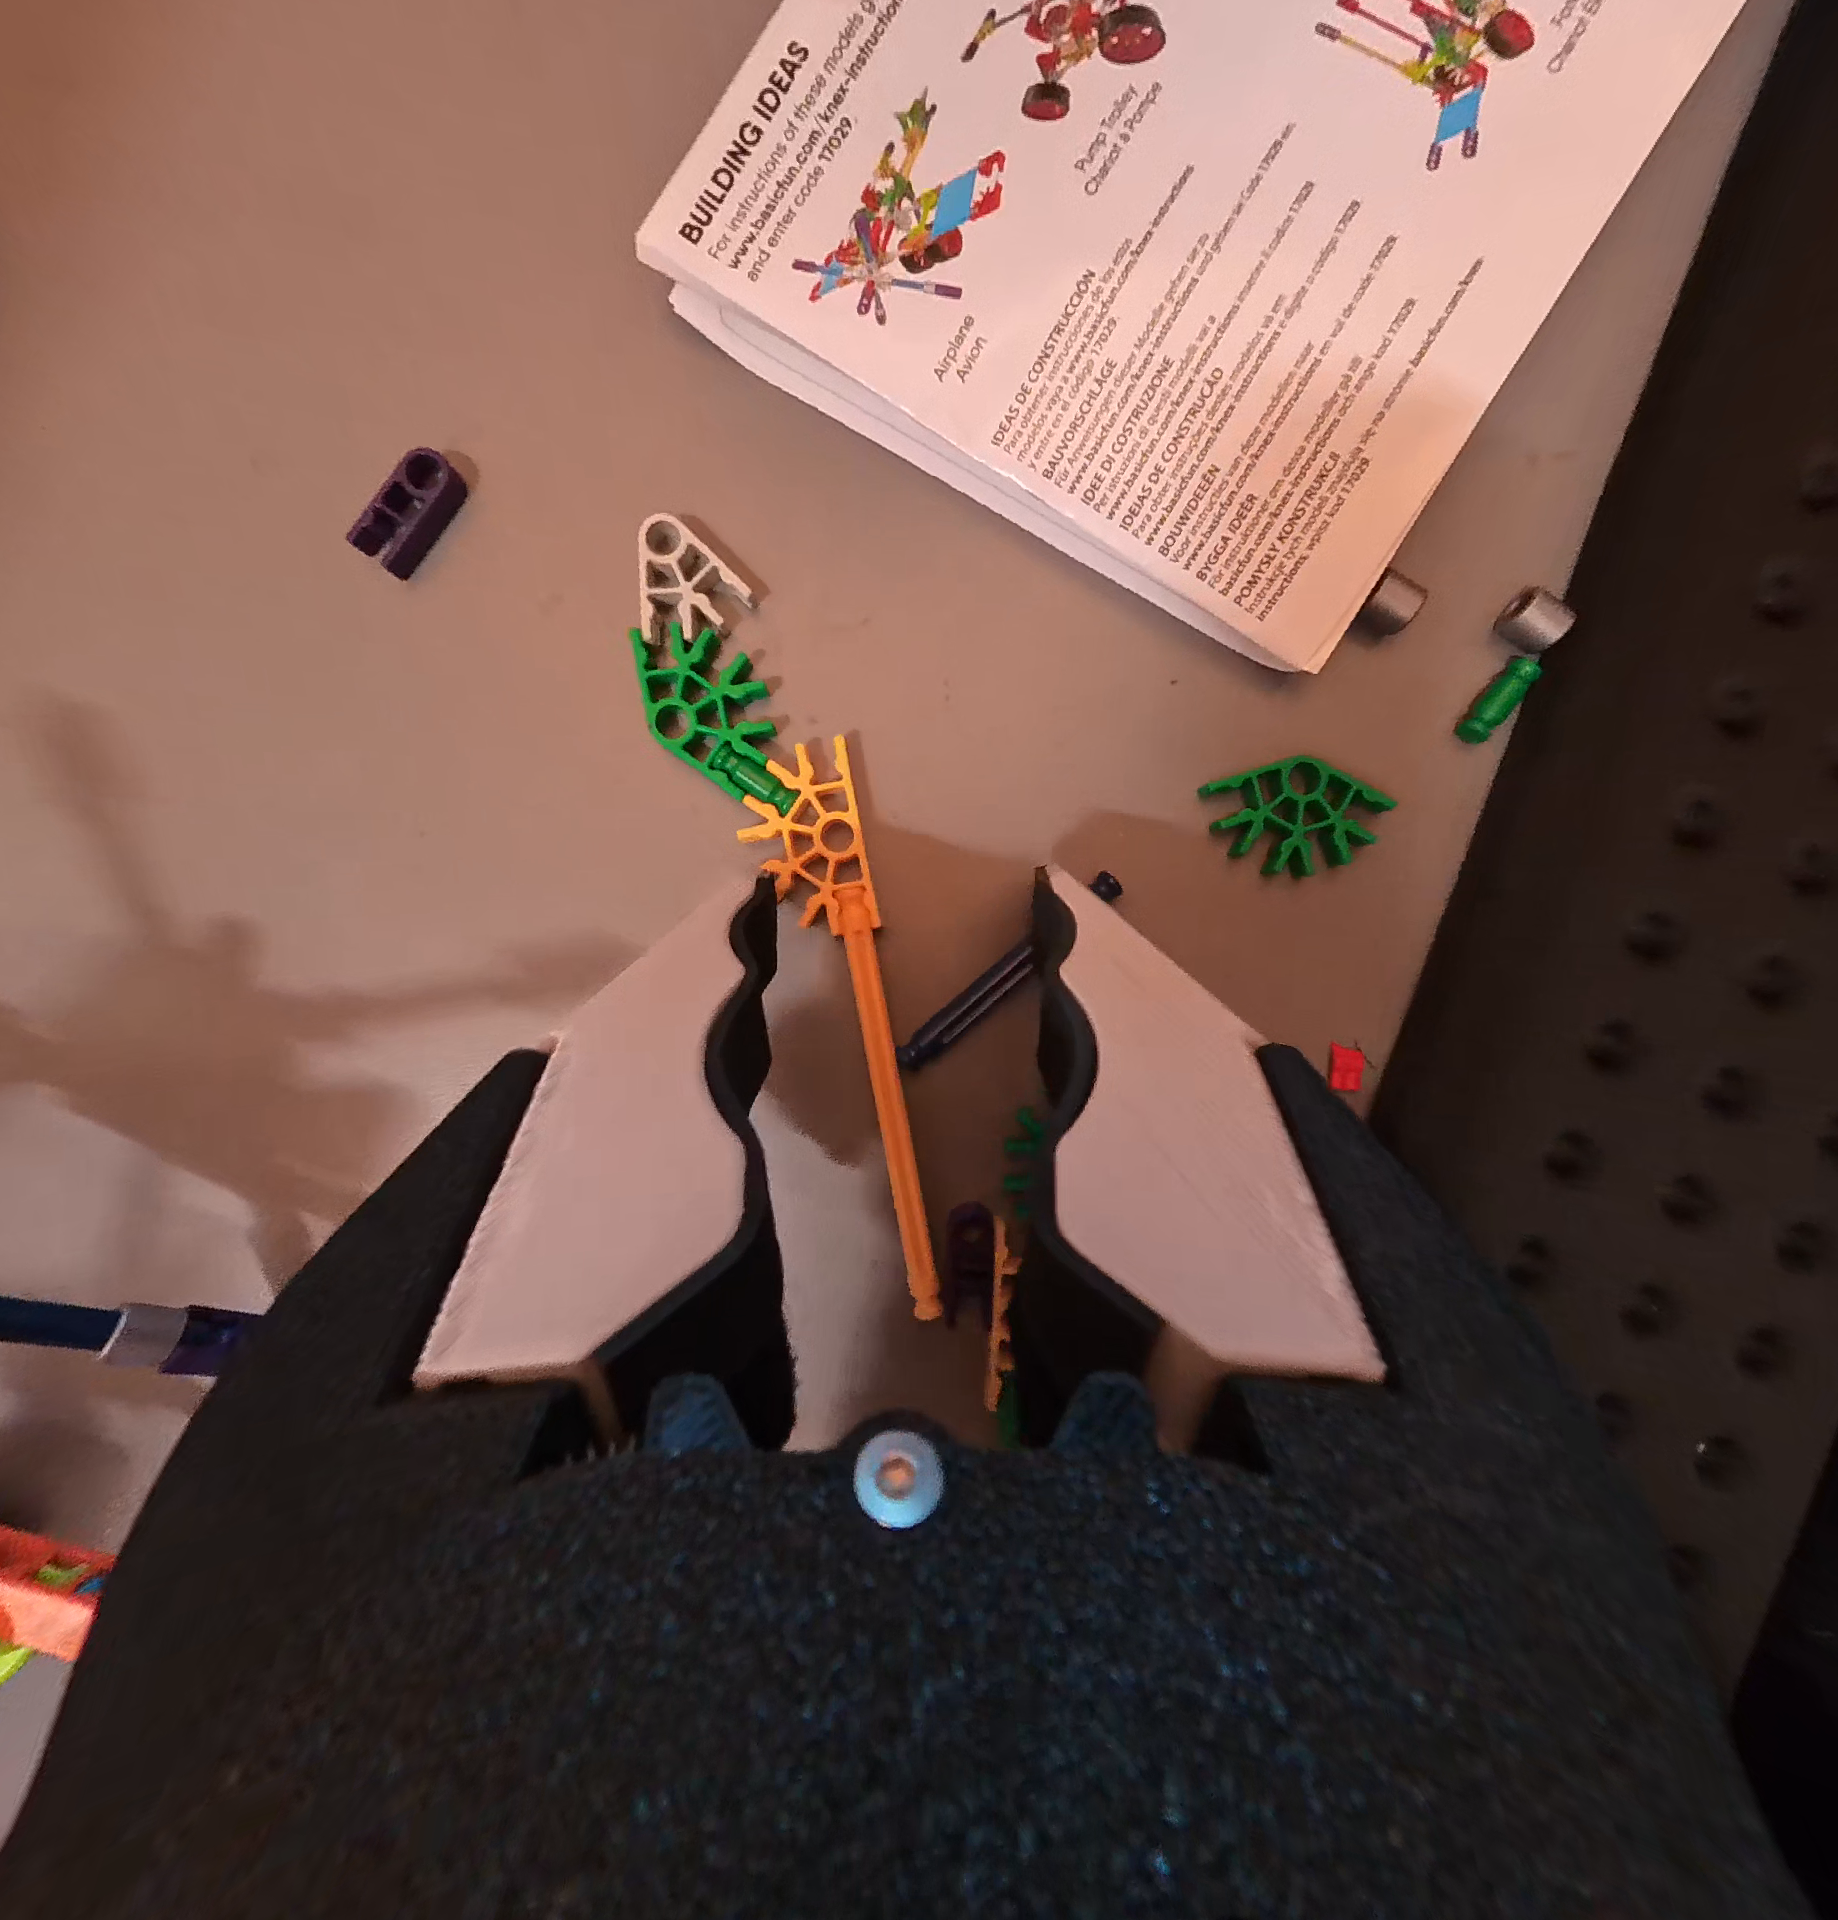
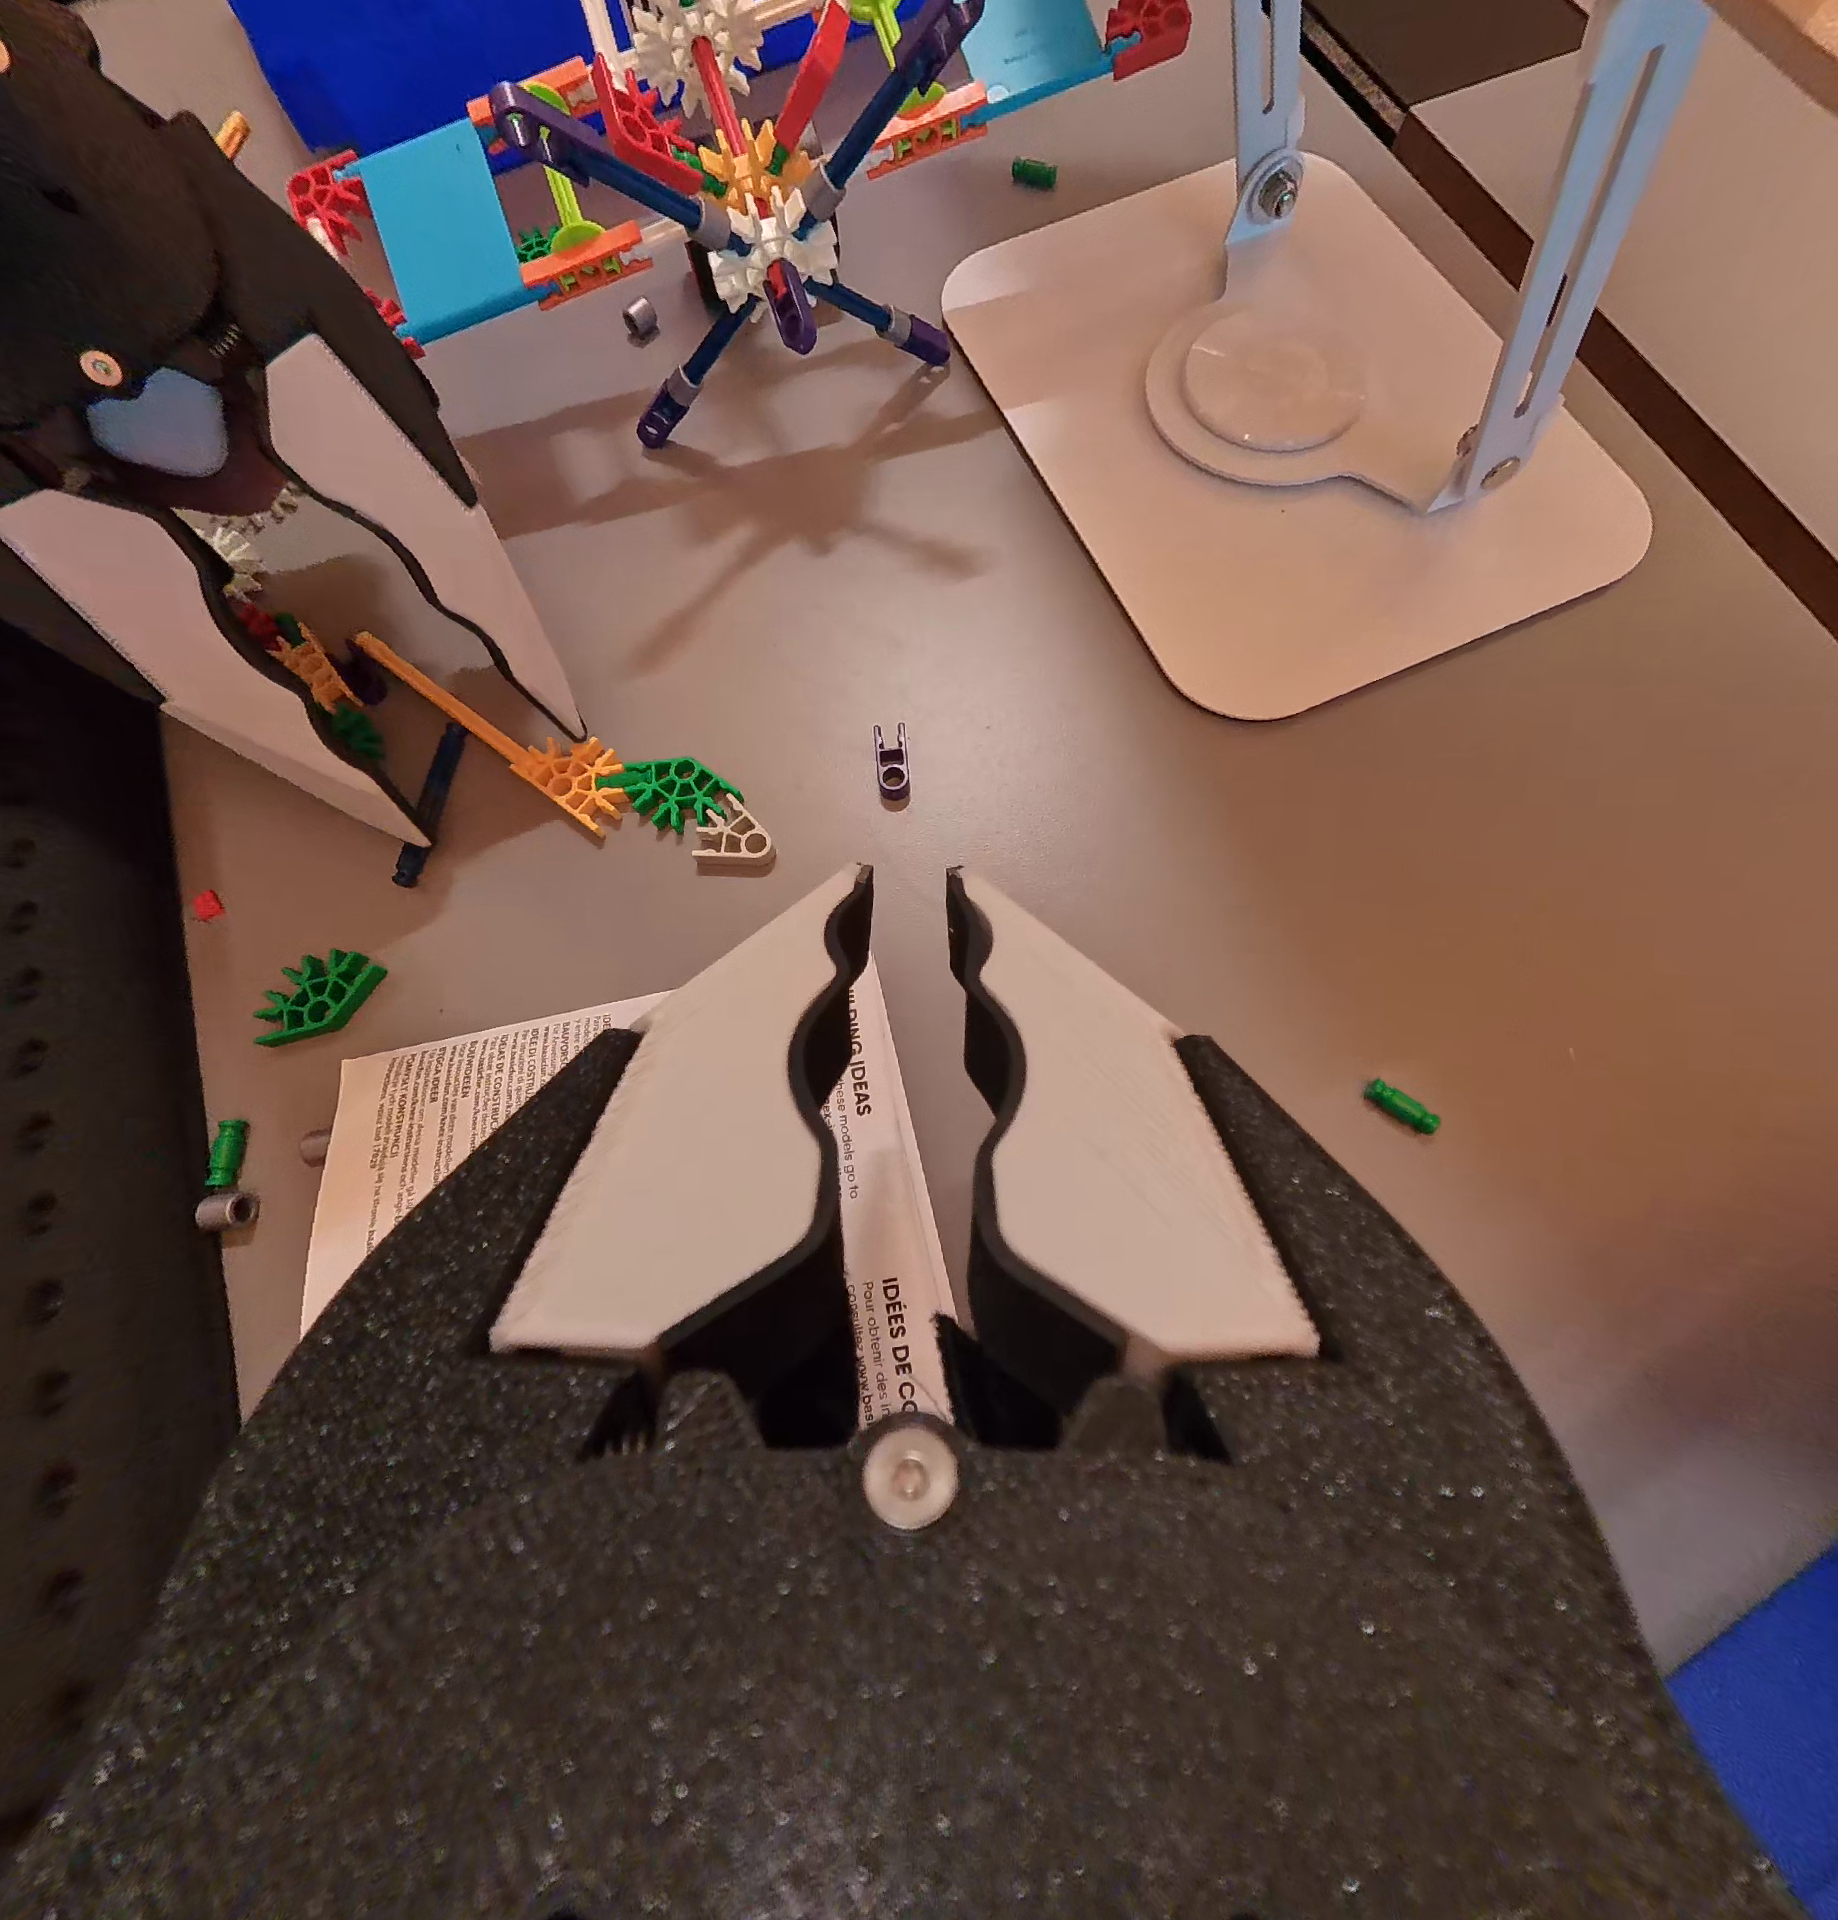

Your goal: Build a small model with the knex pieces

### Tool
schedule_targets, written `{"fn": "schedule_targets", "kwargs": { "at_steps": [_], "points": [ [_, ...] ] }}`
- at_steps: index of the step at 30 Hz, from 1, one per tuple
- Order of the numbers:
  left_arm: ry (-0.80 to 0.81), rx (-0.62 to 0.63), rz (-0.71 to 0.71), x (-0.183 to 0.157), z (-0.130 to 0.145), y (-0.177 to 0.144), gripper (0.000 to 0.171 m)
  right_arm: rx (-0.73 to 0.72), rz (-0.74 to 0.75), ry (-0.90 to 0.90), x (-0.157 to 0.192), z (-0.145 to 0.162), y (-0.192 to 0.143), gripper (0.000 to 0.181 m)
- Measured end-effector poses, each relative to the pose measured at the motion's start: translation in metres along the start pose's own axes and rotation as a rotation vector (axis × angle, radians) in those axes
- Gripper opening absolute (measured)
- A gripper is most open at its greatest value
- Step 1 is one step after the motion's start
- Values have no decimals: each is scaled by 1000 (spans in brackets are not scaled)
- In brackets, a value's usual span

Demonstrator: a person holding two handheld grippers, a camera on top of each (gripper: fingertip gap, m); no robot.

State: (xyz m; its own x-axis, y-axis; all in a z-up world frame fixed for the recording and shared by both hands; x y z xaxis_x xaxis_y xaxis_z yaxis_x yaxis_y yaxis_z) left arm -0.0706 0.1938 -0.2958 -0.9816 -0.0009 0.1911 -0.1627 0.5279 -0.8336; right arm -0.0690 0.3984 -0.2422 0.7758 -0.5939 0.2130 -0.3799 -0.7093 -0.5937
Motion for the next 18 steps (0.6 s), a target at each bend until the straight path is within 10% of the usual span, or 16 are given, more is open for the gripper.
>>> {"fn": "schedule_targets", "kwargs": {
  "at_steps": [18],
  "points": [
    [5,26,1,-4,9,-10,48,4,4,-11,2,-1,-1,14]
  ]
}}
Point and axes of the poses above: each gripper's, where its closed fingertips meet, y out along the fingers, z out of its underside, x = y × z across the jaws, the point moved 7 cm from there along -y, back along the fingers, and after that the axes turned 15 degrees about -z, right-handed, at the moved point
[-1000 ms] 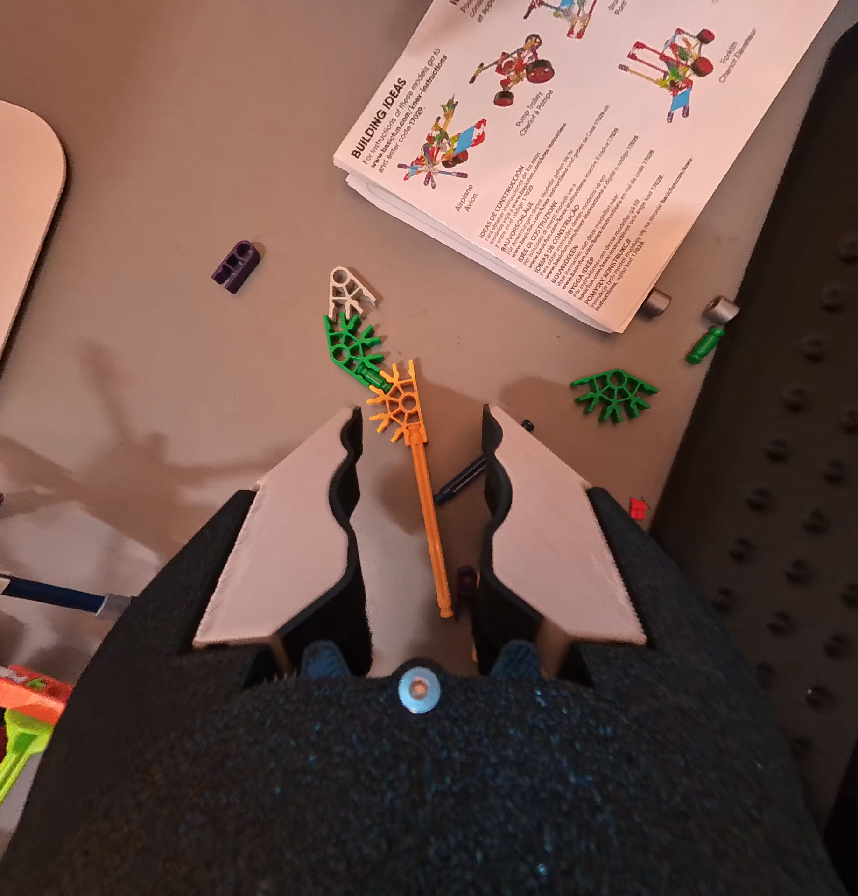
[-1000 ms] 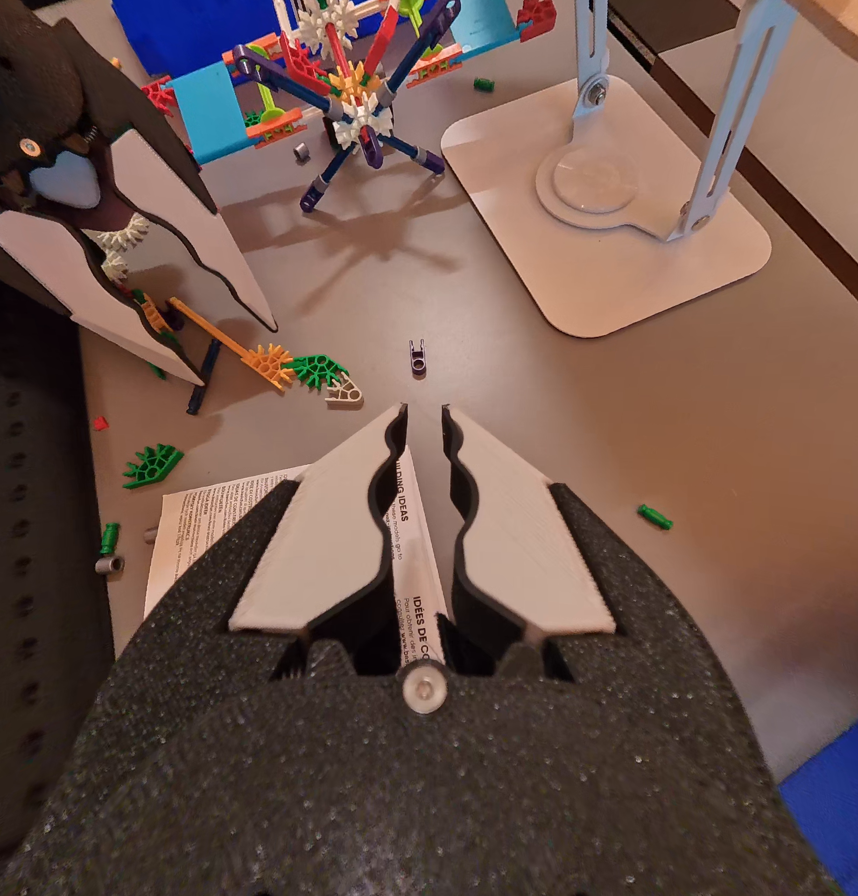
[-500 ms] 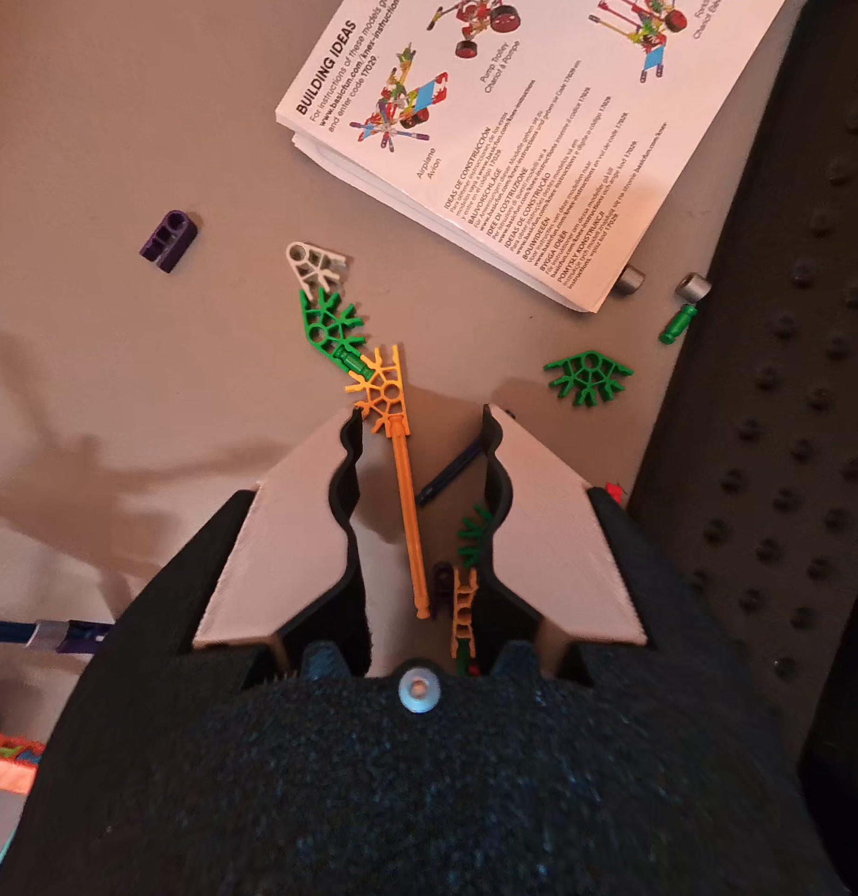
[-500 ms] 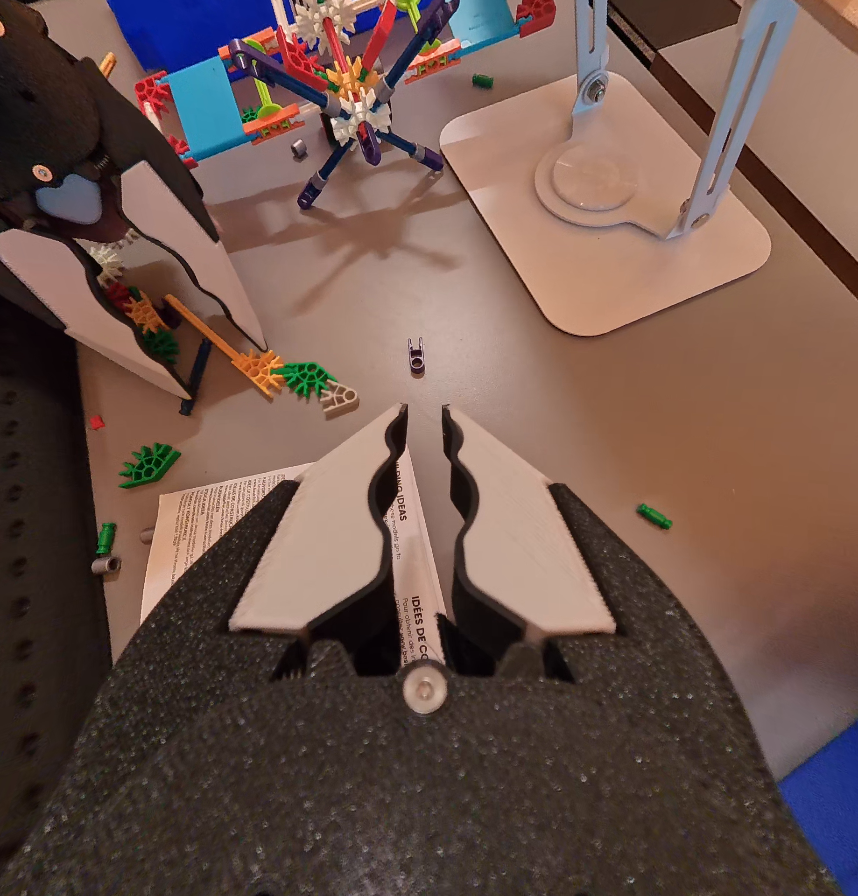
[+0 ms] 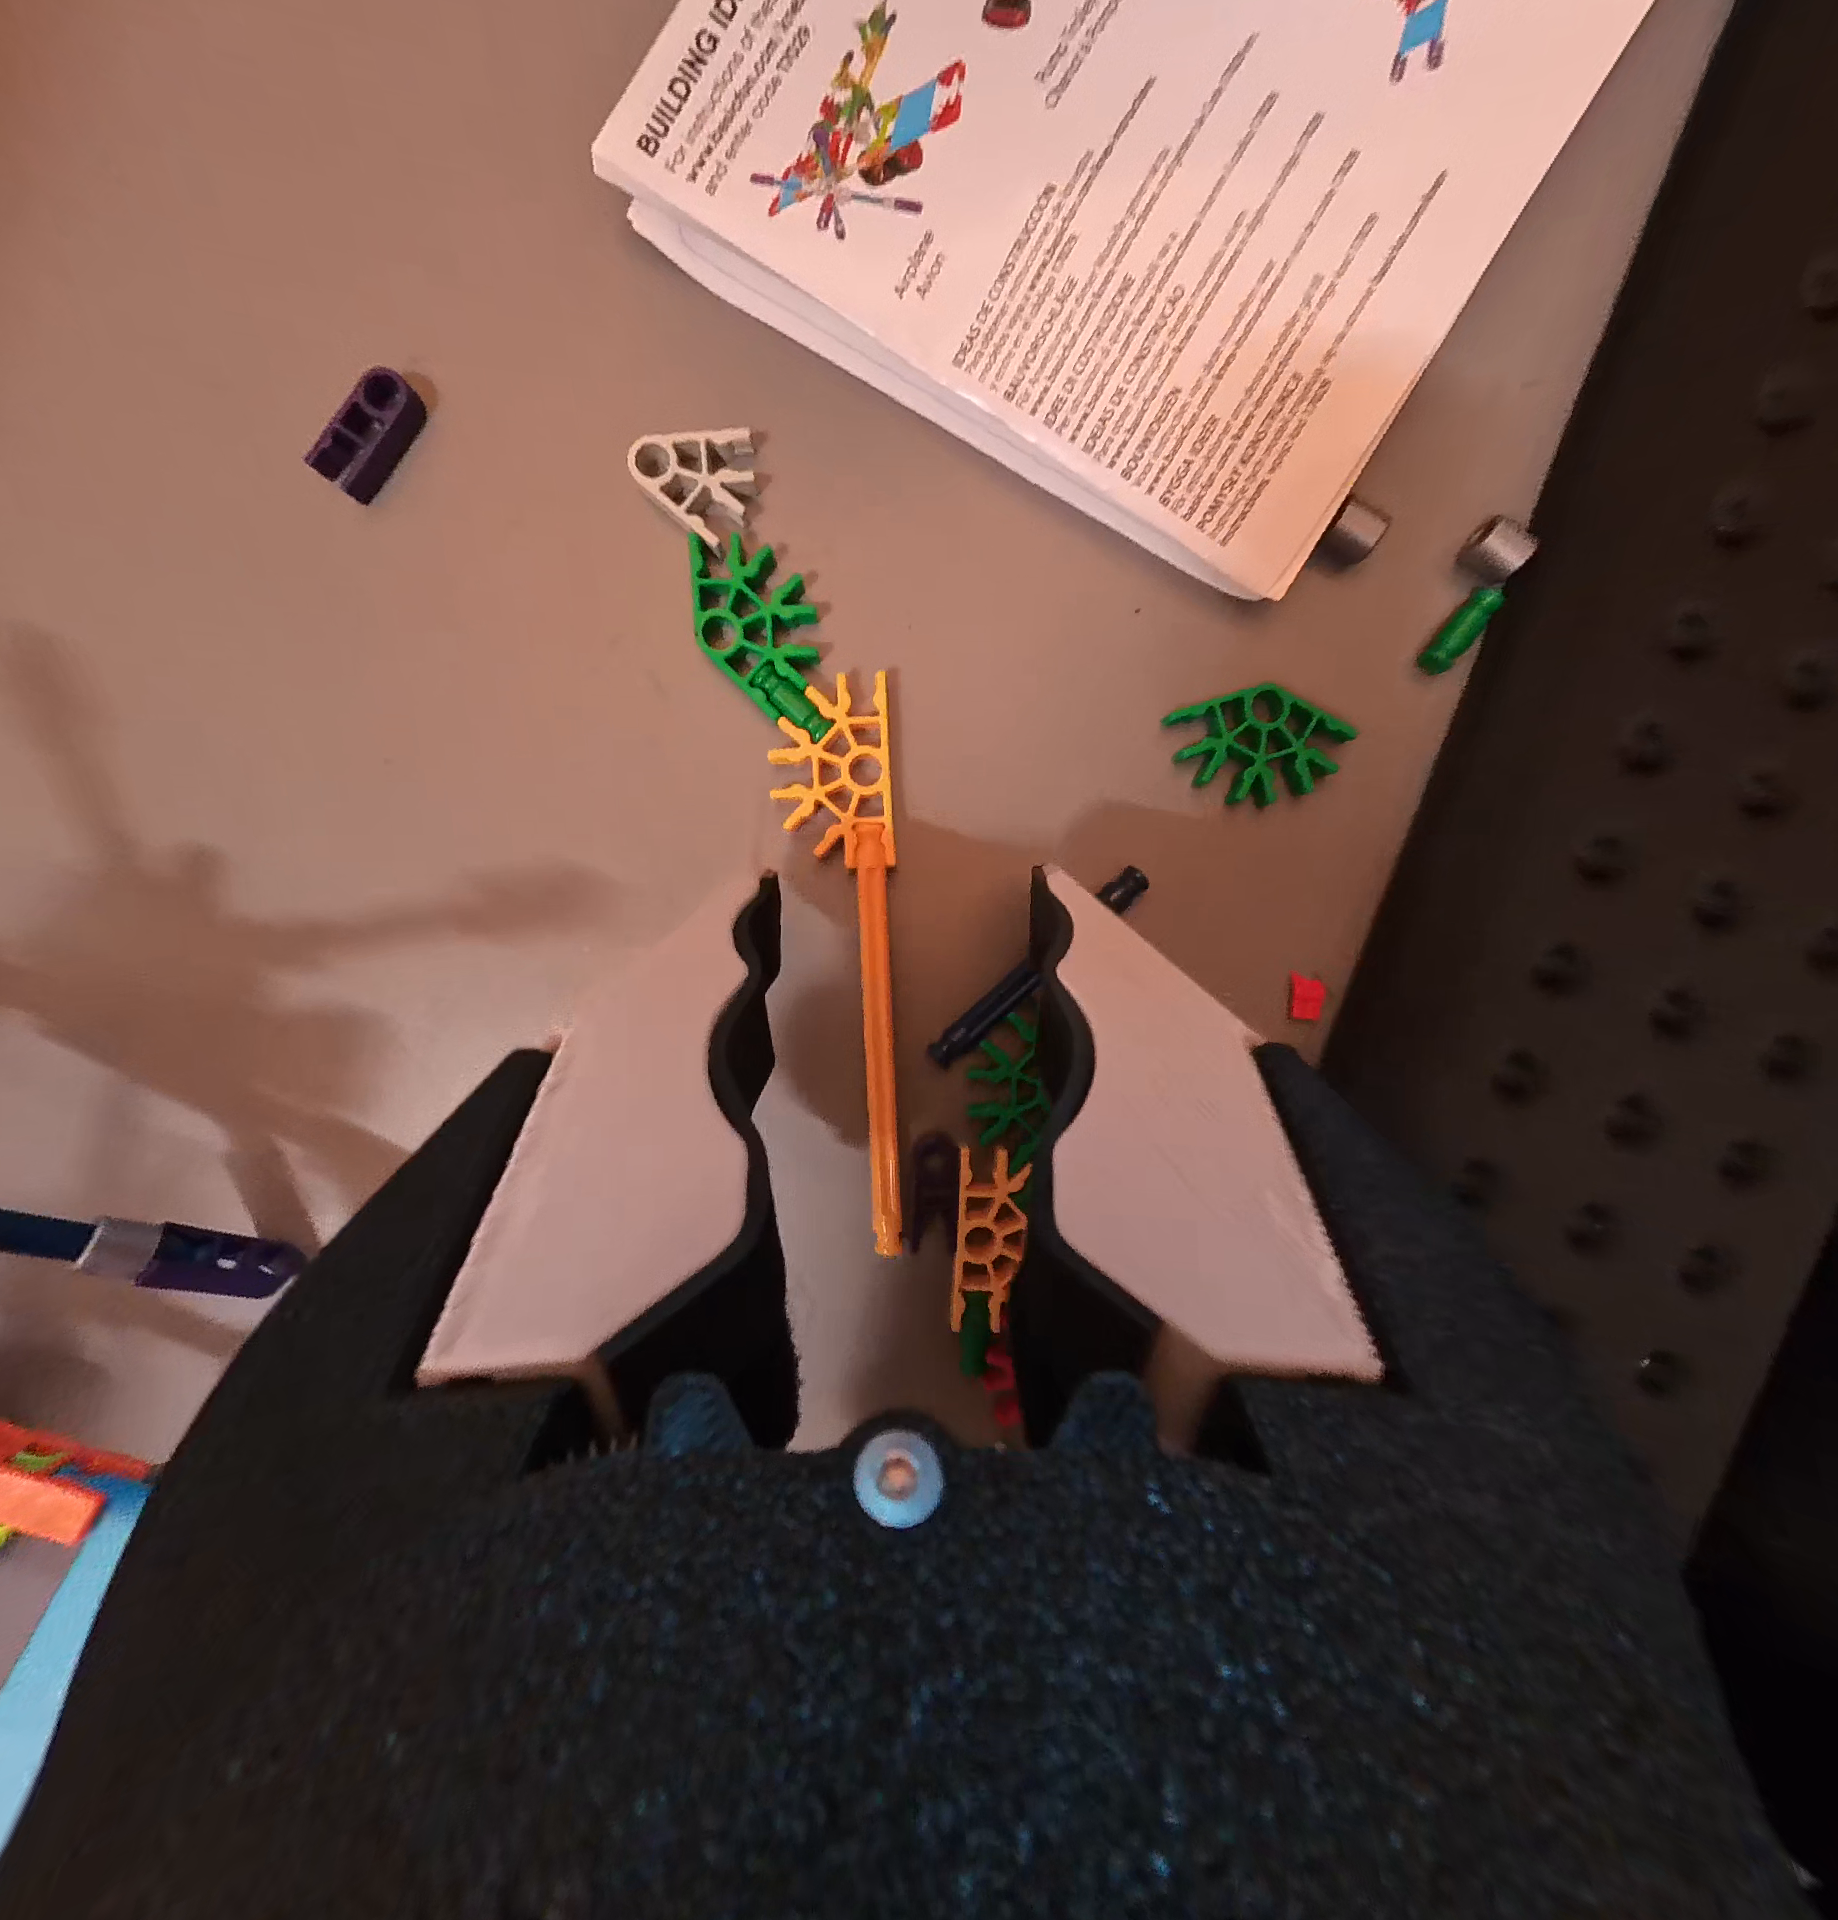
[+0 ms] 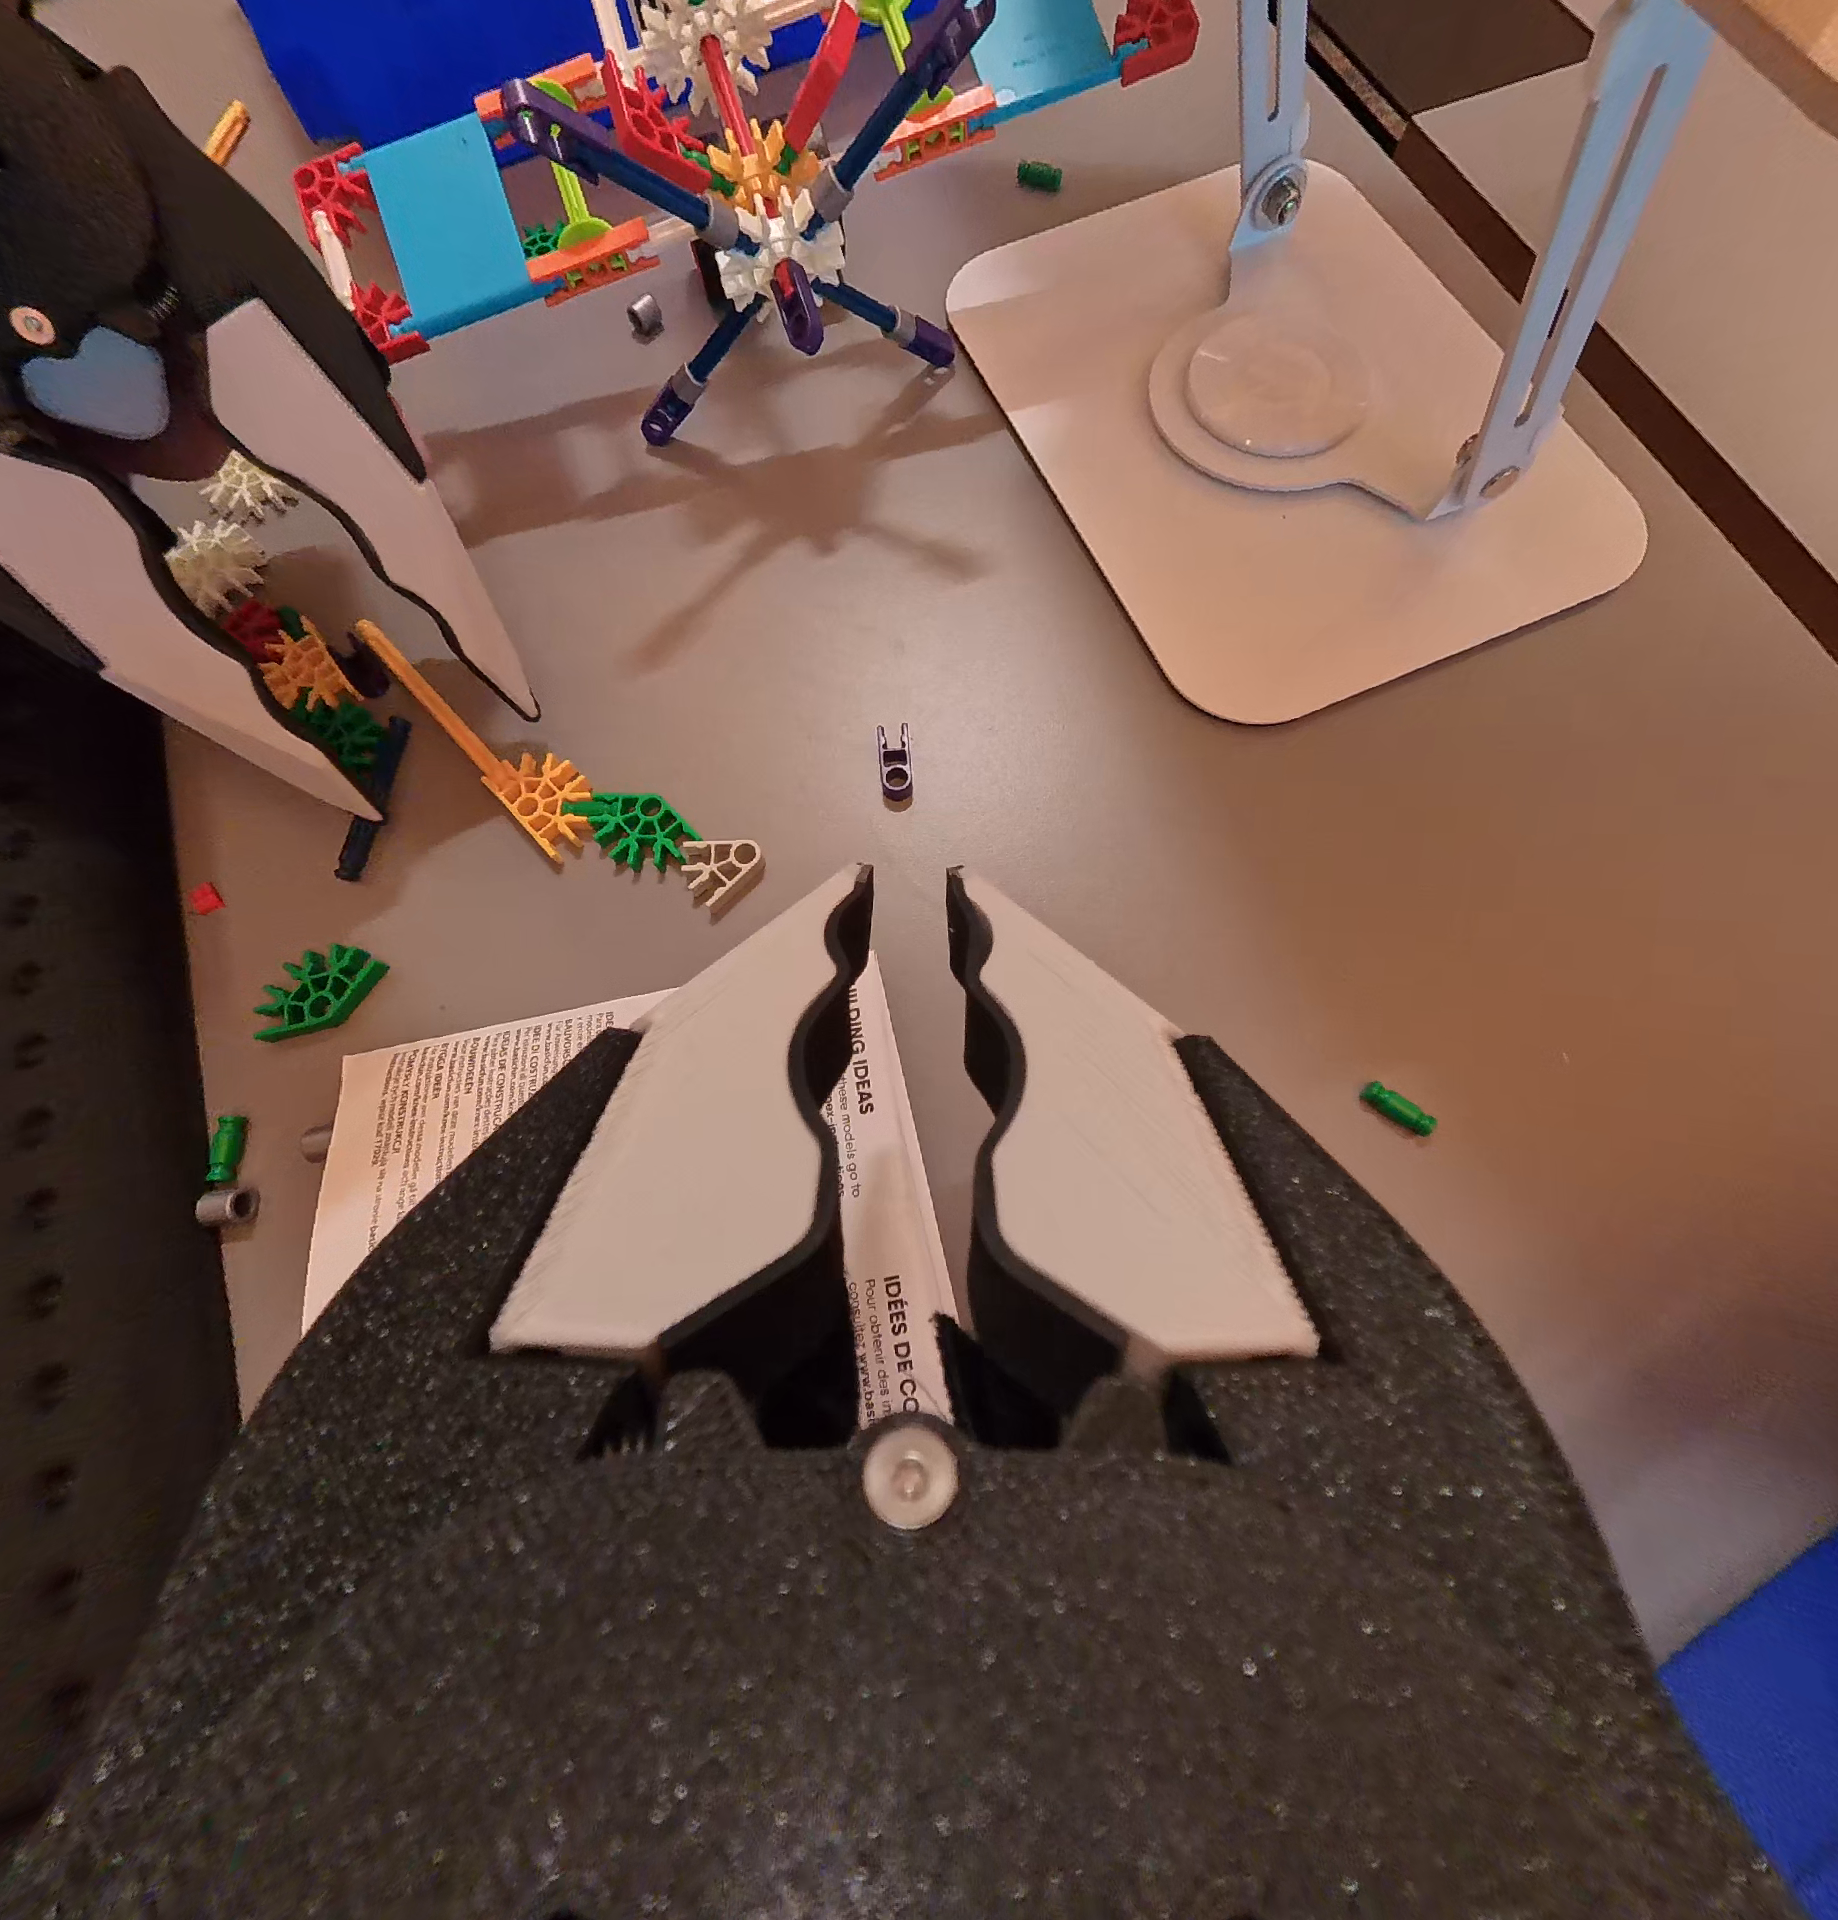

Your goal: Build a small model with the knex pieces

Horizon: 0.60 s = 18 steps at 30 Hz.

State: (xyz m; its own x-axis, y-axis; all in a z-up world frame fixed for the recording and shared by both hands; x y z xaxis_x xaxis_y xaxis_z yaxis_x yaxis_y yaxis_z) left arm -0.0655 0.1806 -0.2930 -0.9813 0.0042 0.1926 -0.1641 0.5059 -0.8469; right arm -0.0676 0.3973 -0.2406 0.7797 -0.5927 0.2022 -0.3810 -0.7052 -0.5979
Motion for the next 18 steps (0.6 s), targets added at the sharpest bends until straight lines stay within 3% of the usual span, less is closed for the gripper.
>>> {"fn": "schedule_targets", "kwargs": {
  "at_steps": [18],
  "points": [
    [-6,20,5,-4,2,6,40,0,9,-11,2,-2,-1,14]
  ]
}}
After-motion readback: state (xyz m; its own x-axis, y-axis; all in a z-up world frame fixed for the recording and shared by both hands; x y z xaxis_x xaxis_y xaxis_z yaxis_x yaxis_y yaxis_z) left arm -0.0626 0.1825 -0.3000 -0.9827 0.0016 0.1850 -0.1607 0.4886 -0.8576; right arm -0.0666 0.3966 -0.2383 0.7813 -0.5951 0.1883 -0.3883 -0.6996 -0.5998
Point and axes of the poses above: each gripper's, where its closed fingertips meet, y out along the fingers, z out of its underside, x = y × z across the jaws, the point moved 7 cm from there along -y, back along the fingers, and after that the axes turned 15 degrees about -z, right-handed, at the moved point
